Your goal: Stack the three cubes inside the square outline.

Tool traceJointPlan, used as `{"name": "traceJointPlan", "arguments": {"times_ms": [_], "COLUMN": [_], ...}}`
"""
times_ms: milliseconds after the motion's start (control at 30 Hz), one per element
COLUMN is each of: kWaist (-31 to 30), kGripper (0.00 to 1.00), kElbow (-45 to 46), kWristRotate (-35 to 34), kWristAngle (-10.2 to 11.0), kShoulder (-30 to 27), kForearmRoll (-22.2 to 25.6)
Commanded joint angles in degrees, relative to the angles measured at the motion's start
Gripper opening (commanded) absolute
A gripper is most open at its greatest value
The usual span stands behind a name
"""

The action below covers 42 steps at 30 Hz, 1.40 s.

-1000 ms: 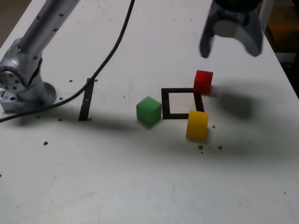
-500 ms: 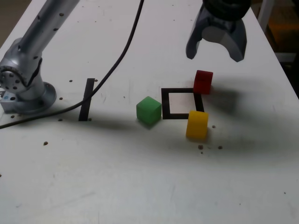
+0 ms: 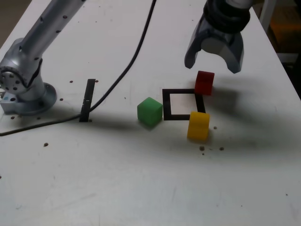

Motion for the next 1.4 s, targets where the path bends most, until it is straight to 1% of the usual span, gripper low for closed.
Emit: {"name": "traceJointPlan", "arguments": {"times_ms": [0,300,633,733,933,1233,1367], "kWaist": [0.1,0.3,1.2,1.5,1.9,2.2,2.5], "kGripper": [0.98,0.98,0.96,0.88,0.77,0.48,0.42], "kElbow": [-0.2,-0.6,-0.3,-0.5,-0.5,-0.6,-0.6], "kWristRotate": [0.0,0.1,0.2,0.4,0.8,0.7,0.4], "kWristAngle": [-0.1,-0.8,-0.8,-1.0,-1.3,-1.7,-2.2], "kShoulder": [0.9,4.3,6.0,6.1,6.1,6.1,6.1], "kForearmRoll": [-0.1,-1.9,-2.6,-2.6,-2.7,-3.6,-3.7]}}
